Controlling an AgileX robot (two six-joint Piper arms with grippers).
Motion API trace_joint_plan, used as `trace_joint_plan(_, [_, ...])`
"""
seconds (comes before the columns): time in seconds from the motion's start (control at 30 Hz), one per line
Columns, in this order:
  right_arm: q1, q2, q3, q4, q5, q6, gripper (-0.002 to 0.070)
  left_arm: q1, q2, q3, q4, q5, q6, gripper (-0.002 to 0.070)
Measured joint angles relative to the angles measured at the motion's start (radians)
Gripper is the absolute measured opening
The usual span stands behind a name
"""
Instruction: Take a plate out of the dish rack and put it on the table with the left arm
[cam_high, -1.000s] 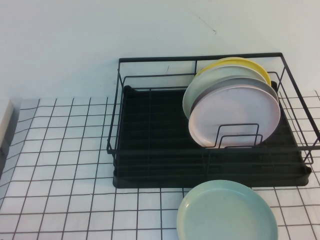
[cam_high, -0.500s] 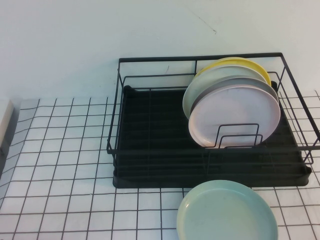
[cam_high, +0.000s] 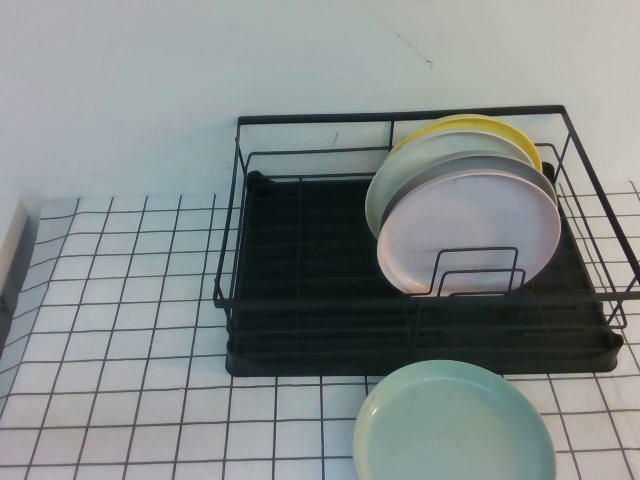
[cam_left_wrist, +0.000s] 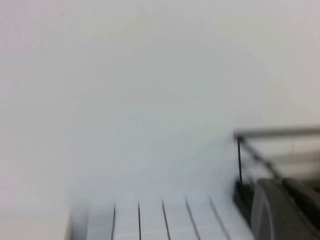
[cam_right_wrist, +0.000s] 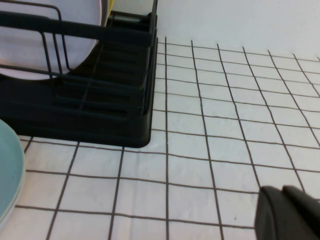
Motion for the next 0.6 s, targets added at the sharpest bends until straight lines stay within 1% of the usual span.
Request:
trace_joint_plan(0.17, [0.000,0.000,0.000,0.000,0.000,0.000,-0.0001,0.000,0.000,0.000,0.007,-0.203,0.000,-0.0003])
trace_joint_plan(0.33, [0.000,0.000,0.000,0.000,0.000,0.000,-0.0001,0.000,0.000,0.000,0.005,-0.343,0.000,-0.0003])
trace_joint_plan(0.4, [0.000,0.000,0.000,0.000,0.000,0.000,-0.0001,0.000,0.000,0.000,-0.016,-0.373,-0.015,-0.0003])
trace_joint_plan(0.47, [0.000,0.000,0.000,0.000,0.000,0.000,-0.0001,0.000,0.000,-0.010,-0.053,-0.320,-0.044,-0.0003])
trace_joint_plan(0.6, [0.000,0.000,0.000,0.000,0.000,0.000,-0.0001,0.000,0.011,-0.139,-0.080,-0.063,-0.050,-0.0003])
